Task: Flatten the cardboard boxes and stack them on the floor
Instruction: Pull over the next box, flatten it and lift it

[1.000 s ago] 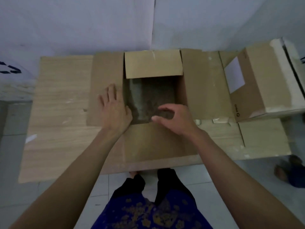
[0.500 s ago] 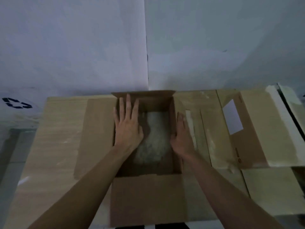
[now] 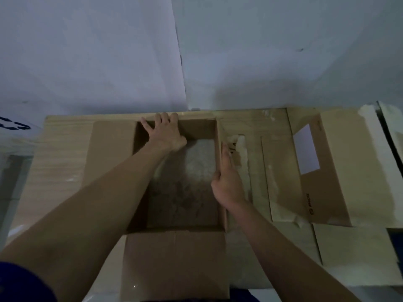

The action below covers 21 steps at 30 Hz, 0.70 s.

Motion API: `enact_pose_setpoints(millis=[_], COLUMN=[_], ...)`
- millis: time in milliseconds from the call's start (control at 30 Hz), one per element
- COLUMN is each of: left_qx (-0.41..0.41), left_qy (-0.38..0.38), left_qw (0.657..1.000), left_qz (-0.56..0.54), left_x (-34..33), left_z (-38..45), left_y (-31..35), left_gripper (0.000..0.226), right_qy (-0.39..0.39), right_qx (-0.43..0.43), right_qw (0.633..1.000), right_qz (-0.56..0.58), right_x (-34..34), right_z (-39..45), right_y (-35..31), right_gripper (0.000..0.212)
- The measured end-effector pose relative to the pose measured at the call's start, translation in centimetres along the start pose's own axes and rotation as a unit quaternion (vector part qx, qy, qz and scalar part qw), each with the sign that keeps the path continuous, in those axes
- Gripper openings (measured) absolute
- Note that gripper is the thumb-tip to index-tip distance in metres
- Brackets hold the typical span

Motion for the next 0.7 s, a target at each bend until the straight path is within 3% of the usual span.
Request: enact_pose_setpoints(millis=[67,167,300,433,600,633,700], left_qx=[0.001,-0.016,-0.045,-0.081,-0.077,-0.08,-0.079], left_qy=[0.003,0.046,0.035,-0.029,-0.003,-0.003,0.001], left_qw=[0.999,0.994,0.988,0.981,0.97,0.969,0.966], left_qz=[-0.037,-0.095,-0.14,-0.173,-0.231,-0.234,-0.245], left_x=[0.2,-0.2,-3.4,-7.8,-8.1,-8.0,-7.6], left_z=[-0.6,-3.7,-9.8,-14.8,-16.7,-16.7,-16.8], left_y=[0.0,1.3,5.0,8.8,9.6,9.5,9.2], left_gripper=[0.083,0.08,0.077,0.076,0.047,0.045,0.041], right_qy=[0.004,0.021,0.017,0.021,0.071,0.077,0.084], right_qx=[0.003,-0.028,-0.08,-0.192,-0.25,-0.25,-0.215], right_qw=[0.998,0.992,0.995,0.98,0.948,0.945,0.955], right_qz=[0.055,0.119,0.053,0.053,0.184,0.198,0.184], right_x=[0.2,1.7,2.6,2.4,2.3,2.4,2.2], right_z=[-0.1,-0.5,-2.2,-4.6,-5.9,-6.0,-5.9], right_y=[-0.1,1.7,7.1,11.8,12.0,11.8,10.7], right_gripper=[0.063,0.06,0.057,0.083,0.105,0.098,0.062])
Point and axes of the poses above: each hand's wrist, its own z-axis towards the middle knuckle, its own x-axis out of the back of the hand, y = z × x, the point moved 8 cm from there along z, towards the middle knuckle, and after that the axes turned 5 degrees about x, right-handed, at the moved point
